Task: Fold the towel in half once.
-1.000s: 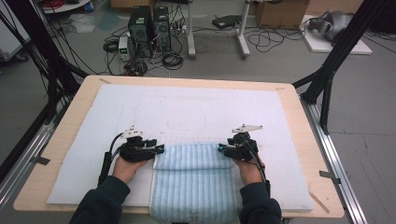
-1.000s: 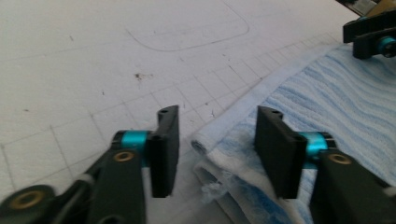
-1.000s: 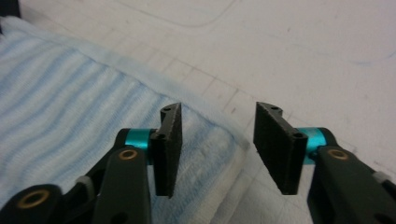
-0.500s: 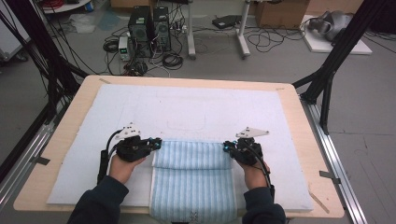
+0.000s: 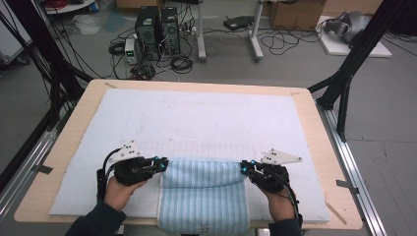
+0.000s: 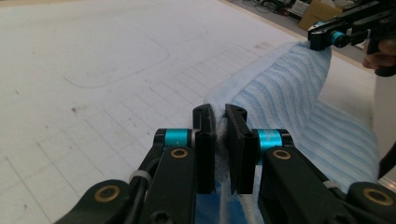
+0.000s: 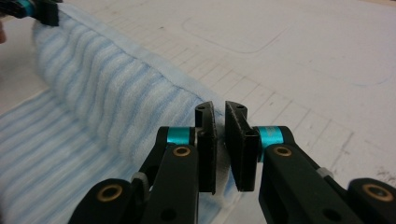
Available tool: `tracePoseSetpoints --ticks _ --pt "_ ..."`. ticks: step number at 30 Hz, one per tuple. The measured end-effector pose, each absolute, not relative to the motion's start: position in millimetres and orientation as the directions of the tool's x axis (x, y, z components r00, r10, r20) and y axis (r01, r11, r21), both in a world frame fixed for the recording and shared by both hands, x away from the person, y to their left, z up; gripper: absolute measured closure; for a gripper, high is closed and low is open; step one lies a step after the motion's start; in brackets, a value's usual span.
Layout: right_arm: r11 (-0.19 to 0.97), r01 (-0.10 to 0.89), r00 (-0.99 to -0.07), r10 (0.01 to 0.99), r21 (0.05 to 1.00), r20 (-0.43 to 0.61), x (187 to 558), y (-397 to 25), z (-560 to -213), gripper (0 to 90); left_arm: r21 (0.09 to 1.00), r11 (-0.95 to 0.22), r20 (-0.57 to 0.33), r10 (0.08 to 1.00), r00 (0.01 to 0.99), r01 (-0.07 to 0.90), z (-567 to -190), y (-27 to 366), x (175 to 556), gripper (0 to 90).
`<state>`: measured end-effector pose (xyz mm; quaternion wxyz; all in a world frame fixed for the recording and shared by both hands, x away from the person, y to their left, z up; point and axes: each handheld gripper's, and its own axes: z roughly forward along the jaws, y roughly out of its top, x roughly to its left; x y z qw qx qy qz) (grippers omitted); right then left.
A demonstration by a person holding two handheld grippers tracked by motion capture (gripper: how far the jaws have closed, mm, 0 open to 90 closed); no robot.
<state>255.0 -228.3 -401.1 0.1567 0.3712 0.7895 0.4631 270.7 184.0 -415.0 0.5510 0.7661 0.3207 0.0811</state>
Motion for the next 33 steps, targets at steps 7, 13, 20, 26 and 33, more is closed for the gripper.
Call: tracePoseSetpoints --ticks 7,13,20,26,33 --pt "0.301 0.46 -0.694 0.708 0.835 0.128 231 -233 -416 81.4 0.877 -0.226 -0.253 0.533 0.807 0.425 -425 188 249 80.6" --pt "0.295 0.484 -0.699 0.697 0.824 0.16 222 -235 -426 77.8 0.868 -0.233 -0.251 0.554 0.794 0.438 -431 191 242 67.4" --pt "0.295 0.49 -0.707 0.685 0.821 0.176 225 -235 -424 65.5 0.903 -0.136 -0.251 0.604 0.757 0.407 -423 202 249 39.0" --pt "0.27 0.49 -0.651 0.746 0.829 0.142 243 -234 -413 50.9 0.903 -0.126 -0.243 0.639 0.73 0.41 -420 203 269 37.6" --pt "0.312 0.543 -0.594 0.799 0.779 0.095 286 -221 -424 42.2 0.866 -0.174 -0.237 0.682 0.692 0.468 -438 187 297 34.1"
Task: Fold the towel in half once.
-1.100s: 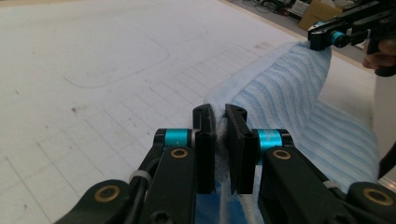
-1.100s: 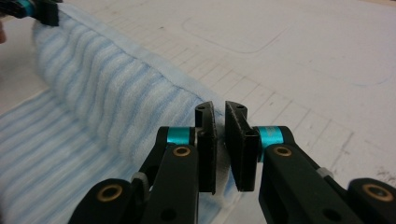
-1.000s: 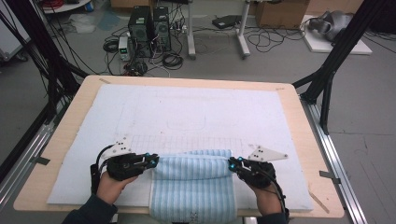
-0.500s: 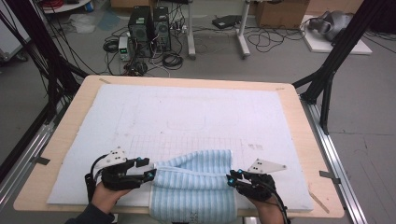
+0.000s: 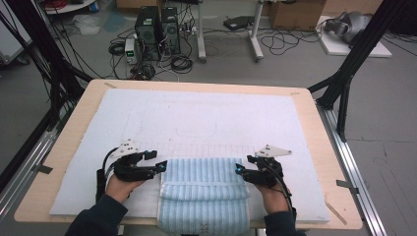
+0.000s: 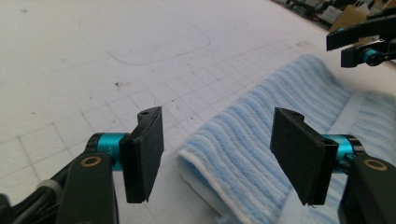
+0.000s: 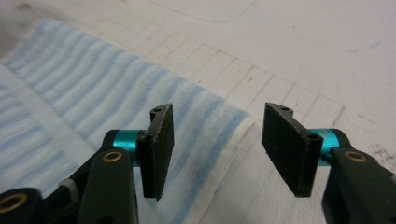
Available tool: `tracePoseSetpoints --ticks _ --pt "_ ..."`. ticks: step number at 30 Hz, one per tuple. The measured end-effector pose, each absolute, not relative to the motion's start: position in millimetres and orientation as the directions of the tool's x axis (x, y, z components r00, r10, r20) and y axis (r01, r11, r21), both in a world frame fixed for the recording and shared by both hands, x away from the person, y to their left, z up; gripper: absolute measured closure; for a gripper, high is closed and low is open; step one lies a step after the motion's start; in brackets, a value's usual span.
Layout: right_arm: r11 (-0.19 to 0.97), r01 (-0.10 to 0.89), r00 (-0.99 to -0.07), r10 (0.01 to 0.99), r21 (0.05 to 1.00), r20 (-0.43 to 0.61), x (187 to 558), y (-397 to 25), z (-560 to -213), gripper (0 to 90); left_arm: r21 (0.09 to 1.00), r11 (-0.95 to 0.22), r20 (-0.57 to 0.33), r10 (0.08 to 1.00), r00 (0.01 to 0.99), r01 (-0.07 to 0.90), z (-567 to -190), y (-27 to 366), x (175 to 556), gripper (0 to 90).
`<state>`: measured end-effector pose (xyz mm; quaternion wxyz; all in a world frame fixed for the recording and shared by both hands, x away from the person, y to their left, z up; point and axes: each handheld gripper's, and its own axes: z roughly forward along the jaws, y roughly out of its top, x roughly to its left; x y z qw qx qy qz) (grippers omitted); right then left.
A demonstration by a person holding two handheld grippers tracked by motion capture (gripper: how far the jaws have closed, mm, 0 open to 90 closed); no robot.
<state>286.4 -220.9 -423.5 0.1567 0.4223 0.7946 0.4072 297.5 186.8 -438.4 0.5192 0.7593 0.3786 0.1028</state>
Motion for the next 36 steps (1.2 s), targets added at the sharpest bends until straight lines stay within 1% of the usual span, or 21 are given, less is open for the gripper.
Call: tracePoseSetpoints --ticks 2,5,8,10,12,13,14,15,16,17,20,22,24,26,28,33,36 --pt "0.331 0.564 -0.593 0.8 0.756 0.093 296 -216 -429 42.1 0.853 -0.206 -0.207 0.709 0.674 0.479 -443 179 303 34.5" --pt "0.351 0.58 -0.593 0.801 0.736 0.085 305 -210 -435 42.2 0.839 -0.243 -0.188 0.709 0.68 0.486 -447 173 310 36.0" --pt "0.373 0.591 -0.601 0.795 0.715 0.081 310 -206 -441 45.7 0.814 -0.275 -0.185 0.712 0.677 0.511 -451 170 313 43.1" --pt "0.375 0.596 -0.597 0.798 0.71 0.08 310 -204 -444 47.9 0.807 -0.295 -0.17 0.714 0.68 0.511 -451 168 314 53.1" --pt "0.372 0.594 -0.594 0.801 0.713 0.078 309 -206 -445 52.1 0.798 -0.319 -0.156 0.71 0.687 0.511 -452 165 313 71.1" --pt "0.375 0.591 -0.597 0.799 0.714 0.073 309 -206 -445 56.7 0.798 -0.335 -0.144 0.701 0.699 0.501 -452 163 312 78.2" --pt "0.378 0.585 -0.605 0.792 0.718 0.075 308 -207 -445 63.7 0.798 -0.345 -0.13 0.701 0.701 0.494 -452 161 311 83.2" --pt "0.379 0.584 -0.617 0.782 0.717 0.089 308 -207 -445 74.3 0.795 -0.349 -0.129 0.701 0.701 0.496 -451 162 311 84.9" --pt "0.385 0.578 -0.636 0.765 0.719 0.102 307 -206 -445 78.2 0.796 -0.34 -0.141 0.701 0.699 0.501 -451 162 312 85.6" --pt "0.399 0.571 -0.639 0.765 0.717 0.083 305 -203 -444 80.8 0.796 -0.324 -0.157 0.705 0.691 0.511 -451 163 313 86.0" --pt "0.412 0.56 -0.643 0.763 0.719 0.064 305 -201 -442 82.7 0.813 -0.281 -0.174 0.719 0.673 0.511 -448 168 319 86.5" --pt "0.401 0.552 -0.636 0.769 0.731 0.058 308 -202 -440 83.0 0.831 -0.224 -0.205 0.728 0.654 0.509 -444 171 323 86.5" --pt "0.379 0.555 -0.622 0.78 0.74 0.068 313 -202 -438 83.1 0.823 -0.242 -0.196 0.729 0.656 0.514 -438 170 331 86.5" --pt "0.373 0.548 -0.608 0.793 0.749 0.05 320 -201 -435 83.2 0.846 -0.206 -0.201 0.731 0.652 0.491 -429 169 336 86.5" --pt "0.353 0.546 -0.589 0.806 0.76 0.049 326 -202 -431 83.2 0.856 -0.194 -0.199 0.733 0.651 0.48 -422 168 344 86.5" --pt "0.334 0.53 -0.564 0.825 0.78 0.03 345 -203 -418 83.1 0.877 -0.154 -0.206 0.735 0.646 0.455 -414 169 364 86.5" --pt "0.33 0.529 -0.554 0.832 0.781 0.023 358 -201 -413 83.1 0.869 -0.174 -0.193 0.742 0.642 0.463 -414 170 374 86.5"
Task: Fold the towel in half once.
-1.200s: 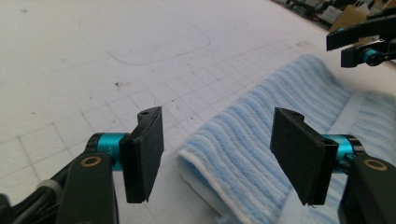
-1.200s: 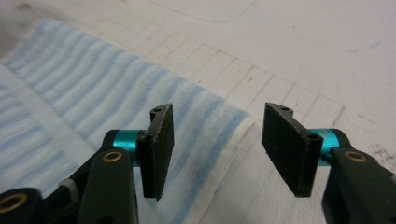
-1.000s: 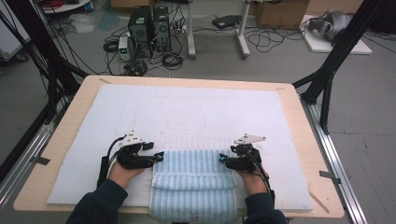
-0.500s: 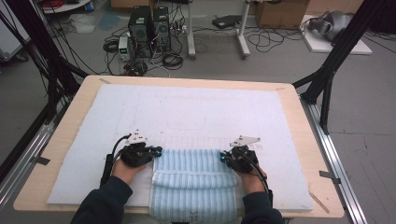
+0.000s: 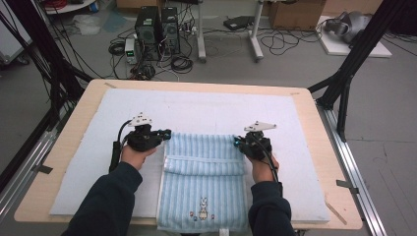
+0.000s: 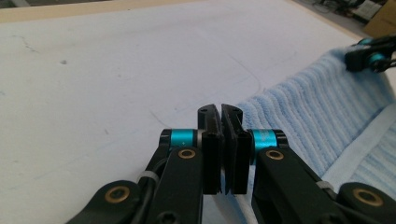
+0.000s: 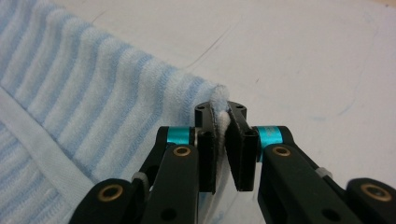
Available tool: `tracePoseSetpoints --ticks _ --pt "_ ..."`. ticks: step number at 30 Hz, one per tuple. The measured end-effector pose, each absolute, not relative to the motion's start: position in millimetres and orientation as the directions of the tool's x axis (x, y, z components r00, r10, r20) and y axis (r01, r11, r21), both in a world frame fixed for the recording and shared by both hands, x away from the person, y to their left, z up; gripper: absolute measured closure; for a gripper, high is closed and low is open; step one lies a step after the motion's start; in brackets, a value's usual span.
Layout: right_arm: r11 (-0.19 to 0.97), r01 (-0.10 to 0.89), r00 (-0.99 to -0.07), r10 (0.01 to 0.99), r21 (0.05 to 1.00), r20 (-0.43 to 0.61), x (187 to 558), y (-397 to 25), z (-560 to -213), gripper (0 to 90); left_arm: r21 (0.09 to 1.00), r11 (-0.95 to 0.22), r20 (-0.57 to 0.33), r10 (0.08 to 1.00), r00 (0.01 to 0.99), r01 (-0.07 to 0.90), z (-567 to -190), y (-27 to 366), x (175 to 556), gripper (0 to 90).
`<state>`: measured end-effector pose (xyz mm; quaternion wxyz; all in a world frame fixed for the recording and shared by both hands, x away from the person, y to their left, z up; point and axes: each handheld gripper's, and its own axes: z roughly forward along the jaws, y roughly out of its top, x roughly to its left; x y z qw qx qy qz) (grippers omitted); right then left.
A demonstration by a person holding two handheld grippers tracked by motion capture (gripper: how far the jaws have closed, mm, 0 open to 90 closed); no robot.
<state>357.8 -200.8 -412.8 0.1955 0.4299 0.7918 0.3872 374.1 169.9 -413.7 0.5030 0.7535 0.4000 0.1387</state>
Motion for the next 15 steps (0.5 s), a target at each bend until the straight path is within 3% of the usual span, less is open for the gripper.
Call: tracePoseSetpoints --ticks 9,15 --pt "0.322 0.527 -0.524 0.852 0.786 0.002 387 -191 -410 83.0 0.897 -0.157 -0.162 0.754 0.637 0.413 -403 173 395 86.4" --pt "0.333 0.541 -0.509 0.861 0.772 -0.014 397 -185 -416 82.3 0.876 -0.179 -0.167 0.76 0.629 0.448 -413 172 402 85.8"
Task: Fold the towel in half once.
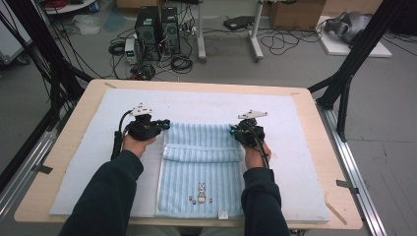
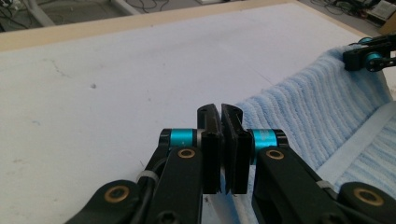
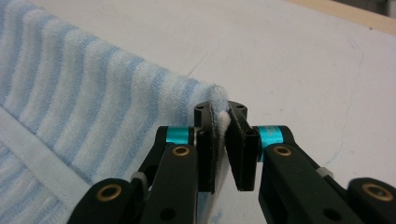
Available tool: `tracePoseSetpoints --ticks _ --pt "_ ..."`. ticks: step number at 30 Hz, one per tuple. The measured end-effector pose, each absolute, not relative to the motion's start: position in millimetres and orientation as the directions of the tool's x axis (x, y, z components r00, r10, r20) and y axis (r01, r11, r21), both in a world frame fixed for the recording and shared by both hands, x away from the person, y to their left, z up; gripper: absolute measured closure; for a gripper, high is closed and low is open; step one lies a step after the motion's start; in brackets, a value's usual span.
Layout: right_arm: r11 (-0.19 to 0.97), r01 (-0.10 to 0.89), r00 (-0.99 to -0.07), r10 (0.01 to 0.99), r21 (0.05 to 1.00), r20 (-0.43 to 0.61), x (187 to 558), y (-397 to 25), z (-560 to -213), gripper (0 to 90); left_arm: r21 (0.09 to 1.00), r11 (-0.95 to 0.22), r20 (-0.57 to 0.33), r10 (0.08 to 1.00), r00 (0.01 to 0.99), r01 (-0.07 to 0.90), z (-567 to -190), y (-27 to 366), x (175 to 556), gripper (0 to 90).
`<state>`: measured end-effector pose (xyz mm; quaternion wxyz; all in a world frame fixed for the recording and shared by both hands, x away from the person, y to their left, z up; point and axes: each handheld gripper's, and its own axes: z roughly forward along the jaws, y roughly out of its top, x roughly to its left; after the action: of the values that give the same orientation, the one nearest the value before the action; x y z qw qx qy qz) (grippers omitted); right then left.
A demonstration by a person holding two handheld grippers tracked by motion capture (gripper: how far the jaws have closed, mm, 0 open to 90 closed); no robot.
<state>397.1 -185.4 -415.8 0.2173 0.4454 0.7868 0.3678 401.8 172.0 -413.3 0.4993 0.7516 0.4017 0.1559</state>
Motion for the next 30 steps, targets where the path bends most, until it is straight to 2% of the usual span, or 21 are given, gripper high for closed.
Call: tracePoseSetpoints --ticks 1,2,3,5,6,9,12,16,19,22,26,30 --pt "0.332 0.55 -0.507 0.862 0.766 -0.01 398 -185 -418 82.0 0.875 -0.182 -0.164 0.761 0.628 0.449 -414 171 402 84.4" --pt "0.332 0.56 -0.503 0.864 0.759 -0.007 399 -184 -420 80.4 0.873 -0.178 -0.166 0.766 0.621 0.454 -415 170 402 79.0" --pt "0.331 0.563 -0.499 0.866 0.757 -0.008 399 -184 -422 75.9 0.866 -0.16 -0.184 0.78 0.598 0.475 -416 170 403 68.4" --pt "0.308 0.577 -0.484 0.875 0.757 0.013 399 -186 -423 59.8 0.843 -0.12 -0.232 0.799 0.555 0.525 -418 173 405 48.6" --pt "0.295 0.583 -0.479 0.877 0.757 0.027 398 -188 -422 55.9 0.836 -0.115 -0.245 0.796 0.553 0.536 -417 176 404 44.8" --pt "0.256 0.583 -0.473 0.879 0.771 0.067 393 -194 -419 44.5 0.851 -0.118 -0.232 0.79 0.568 0.511 -409 178 397 42.6" --pt "0.246 0.578 -0.494 0.865 0.778 0.092 388 -200 -417 40.9 0.862 -0.131 -0.224 0.769 0.599 0.489 -403 178 388 40.7" --pt "0.256 0.565 -0.529 0.842 0.784 0.107 376 -204 -413 40.6 0.858 -0.172 -0.205 0.749 0.63 0.483 -405 176 376 36.5" --pt "0.272 0.551 -0.559 0.822 0.789 0.107 366 -205 -411 45.0 0.836 -0.211 -0.212 0.727 0.653 0.507 -411 170 370 31.4" --pt "0.295 0.549 -0.588 0.801 0.782 0.11 358 -205 -415 48.9 0.807 -0.314 -0.148 0.713 0.686 0.501 -414 157 363 30.5" --pt "0.323 0.57 -0.607 0.786 0.756 0.122 352 -205 -422 50.4 0.795 -0.37 -0.112 0.69 0.715 0.481 -418 143 357 40.3" --pt "0.334 0.58 -0.613 0.779 0.743 0.129 348 -206 -426 52.0 0.769 -0.385 -0.113 0.703 0.702 0.51 -425 141 360 49.0"
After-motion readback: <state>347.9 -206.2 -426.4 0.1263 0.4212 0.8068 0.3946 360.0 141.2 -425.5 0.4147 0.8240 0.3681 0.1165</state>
